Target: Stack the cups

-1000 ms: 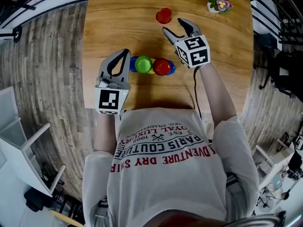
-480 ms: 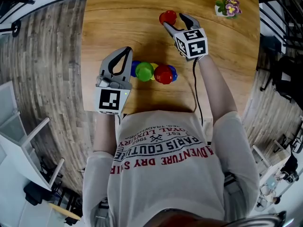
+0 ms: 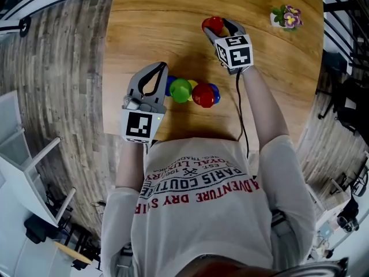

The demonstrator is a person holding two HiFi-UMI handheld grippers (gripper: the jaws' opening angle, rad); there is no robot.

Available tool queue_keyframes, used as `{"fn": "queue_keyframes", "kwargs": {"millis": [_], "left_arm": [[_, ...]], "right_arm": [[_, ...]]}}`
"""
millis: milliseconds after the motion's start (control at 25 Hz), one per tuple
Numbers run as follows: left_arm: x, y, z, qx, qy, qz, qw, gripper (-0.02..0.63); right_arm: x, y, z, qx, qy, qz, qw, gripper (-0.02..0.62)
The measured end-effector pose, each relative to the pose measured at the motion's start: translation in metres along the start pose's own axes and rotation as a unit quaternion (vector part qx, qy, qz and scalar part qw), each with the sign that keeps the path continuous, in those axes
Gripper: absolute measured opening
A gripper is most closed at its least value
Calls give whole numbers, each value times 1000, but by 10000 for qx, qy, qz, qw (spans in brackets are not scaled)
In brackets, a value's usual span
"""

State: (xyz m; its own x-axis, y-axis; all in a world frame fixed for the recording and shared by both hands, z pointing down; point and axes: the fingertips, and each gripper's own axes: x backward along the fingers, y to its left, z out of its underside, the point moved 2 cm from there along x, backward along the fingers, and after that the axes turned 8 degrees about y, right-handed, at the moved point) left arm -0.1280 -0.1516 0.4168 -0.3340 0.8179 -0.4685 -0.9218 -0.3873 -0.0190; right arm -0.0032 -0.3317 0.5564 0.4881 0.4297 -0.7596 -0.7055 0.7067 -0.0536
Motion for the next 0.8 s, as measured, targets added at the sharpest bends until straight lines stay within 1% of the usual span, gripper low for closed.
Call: {"fn": "queue_keyframes", "kwargs": {"millis": [80,200,320,400,560,800], "left_arm": [[1,1,0,37,12,-25,10000,17],[3,1,2,-55,19,-43,10000,17],[6,1,1,-28,-15,-77,10000,17],[8,1,1,-79,-31,-69,9999,17],[14,-3,-2,-126,-85,-45,9999,17],[24,-12,-10,-268,-227,30,9994,17]], "right_arm": [[-1,1,3,27,-8,59,10000,256],[4,3,5,58,-62,43,10000,253],[14,3,2,46,-209,59,9998,250],[24,4,-1,68,-317,75,9994,250],[50,8,-4,178,-479,121,9986,249],[96,25,-9,222,-607,66,9979,249]]}}
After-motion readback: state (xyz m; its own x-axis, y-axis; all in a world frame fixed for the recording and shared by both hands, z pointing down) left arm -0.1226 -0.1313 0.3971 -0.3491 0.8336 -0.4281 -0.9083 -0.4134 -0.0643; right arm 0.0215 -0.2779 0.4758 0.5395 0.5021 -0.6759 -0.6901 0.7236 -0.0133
